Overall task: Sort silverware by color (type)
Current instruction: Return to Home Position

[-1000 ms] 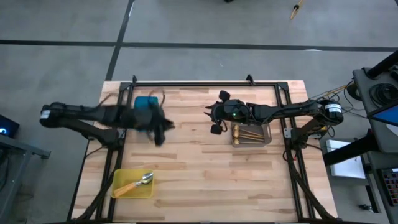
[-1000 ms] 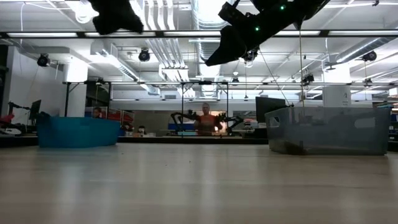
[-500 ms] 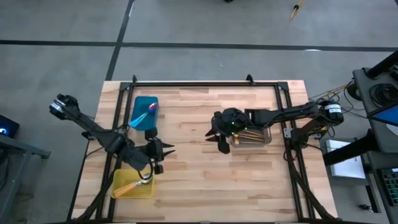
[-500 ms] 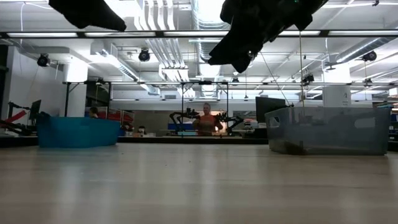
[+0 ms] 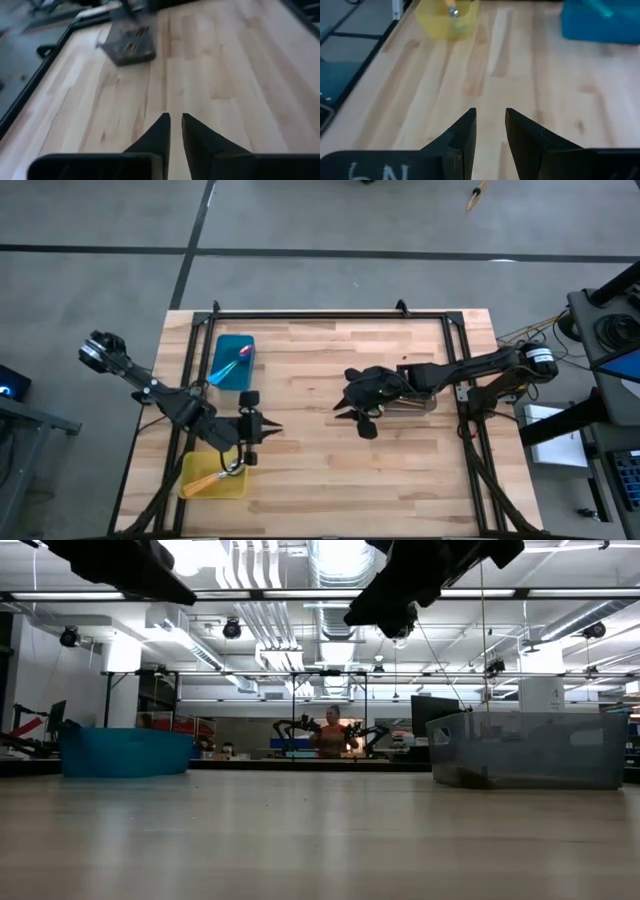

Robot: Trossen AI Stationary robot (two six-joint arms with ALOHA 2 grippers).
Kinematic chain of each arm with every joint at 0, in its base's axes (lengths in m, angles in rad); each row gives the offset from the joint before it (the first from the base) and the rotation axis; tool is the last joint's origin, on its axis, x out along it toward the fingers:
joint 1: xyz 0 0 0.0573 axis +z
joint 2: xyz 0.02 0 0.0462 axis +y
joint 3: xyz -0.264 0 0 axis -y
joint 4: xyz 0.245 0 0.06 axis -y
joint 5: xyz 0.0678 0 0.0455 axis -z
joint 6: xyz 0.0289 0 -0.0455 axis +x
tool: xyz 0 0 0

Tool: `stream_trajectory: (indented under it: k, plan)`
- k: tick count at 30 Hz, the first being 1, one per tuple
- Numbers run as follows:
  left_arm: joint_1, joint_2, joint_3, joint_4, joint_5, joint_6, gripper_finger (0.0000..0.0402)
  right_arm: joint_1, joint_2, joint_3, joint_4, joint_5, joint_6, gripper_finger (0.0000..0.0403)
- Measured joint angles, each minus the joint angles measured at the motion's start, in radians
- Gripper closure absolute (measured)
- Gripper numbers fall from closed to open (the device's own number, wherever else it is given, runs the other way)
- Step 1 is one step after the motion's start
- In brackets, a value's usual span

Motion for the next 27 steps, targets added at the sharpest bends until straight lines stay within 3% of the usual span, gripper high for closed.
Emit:
stream_trajectory:
  k: [5,10,20,27]
  plan:
    - [0.04,-0.074,-0.048,0.112,0.076,0.116,0.0398,-0.006,-0.04,-0.015,0.009,0.015,-0.059,0.0307]
    - [0.126,-0.159,-0.092,0.118,0.106,0.18,0.0399,-0.021,-0.089,-0.062,0.063,0.015,-0.107,0.0307]
    - [0.314,-0.371,-0.22,0.123,0.304,0.209,0.0401,-0.088,-0.233,-0.303,0.266,0.014,-0.107,0.0307]
    - [0.339,-0.529,-0.307,0.118,0.327,0.189,0.0401,-0.133,-0.356,-0.455,0.395,0.013,-0.073,0.0307]
